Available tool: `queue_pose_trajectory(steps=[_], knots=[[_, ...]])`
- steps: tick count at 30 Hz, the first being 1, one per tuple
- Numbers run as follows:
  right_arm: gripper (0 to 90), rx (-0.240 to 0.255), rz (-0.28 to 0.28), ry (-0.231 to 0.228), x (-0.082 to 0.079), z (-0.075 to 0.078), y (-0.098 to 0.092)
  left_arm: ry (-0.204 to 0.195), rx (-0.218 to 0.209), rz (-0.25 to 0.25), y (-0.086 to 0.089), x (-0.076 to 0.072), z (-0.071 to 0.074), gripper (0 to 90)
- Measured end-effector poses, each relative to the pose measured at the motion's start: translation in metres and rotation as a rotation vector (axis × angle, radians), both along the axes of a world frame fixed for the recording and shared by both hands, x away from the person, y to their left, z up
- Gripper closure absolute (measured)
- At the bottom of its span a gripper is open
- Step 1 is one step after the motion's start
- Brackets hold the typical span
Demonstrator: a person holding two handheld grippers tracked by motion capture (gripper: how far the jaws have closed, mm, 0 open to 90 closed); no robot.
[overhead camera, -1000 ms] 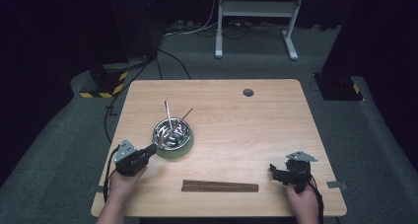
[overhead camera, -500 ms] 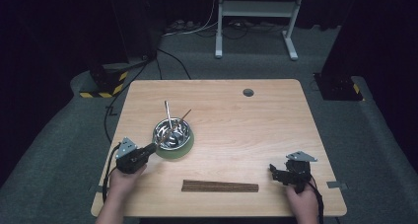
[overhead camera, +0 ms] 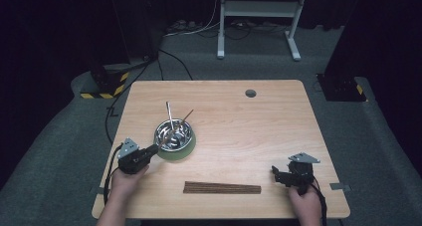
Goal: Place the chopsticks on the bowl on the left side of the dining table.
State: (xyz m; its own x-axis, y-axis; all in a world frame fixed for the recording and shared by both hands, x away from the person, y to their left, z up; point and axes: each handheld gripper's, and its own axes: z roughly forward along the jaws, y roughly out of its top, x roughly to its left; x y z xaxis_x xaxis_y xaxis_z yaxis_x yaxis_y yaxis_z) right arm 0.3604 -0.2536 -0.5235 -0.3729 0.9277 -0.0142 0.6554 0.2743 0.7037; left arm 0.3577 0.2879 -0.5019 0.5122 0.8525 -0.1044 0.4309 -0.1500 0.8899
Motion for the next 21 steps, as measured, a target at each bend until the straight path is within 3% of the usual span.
queue_pose_trajectory(steps=[9,12,16,18,20,21], knots=[[12.5,0.002,-0.003,-0.004,0.000,-0.001,0.001,-0.007,0.001,0.000,0.001,0.001,0.001,79.7],[12.5,0.001,-0.003,-0.008,0.000,0.000,0.001,-0.017,-0.003,0.006,0.001,-0.002,0.004,68.9],[12.5,0.001,-0.003,-0.007,0.000,0.000,0.001,-0.062,-0.001,0.021,-0.002,-0.012,0.015,64.5],[12.5,0.001,-0.003,-0.007,0.000,0.000,0.001,-0.096,-0.019,0.016,-0.006,-0.021,0.021,64.1],[12.5,0.001,-0.004,-0.008,0.000,0.000,0.001,-0.107,-0.030,-0.001,-0.014,-0.028,0.026,62.8],[12.5,0.001,-0.003,-0.008,0.000,0.000,0.001,-0.120,-0.043,-0.027,-0.027,-0.034,0.029,62.6]])
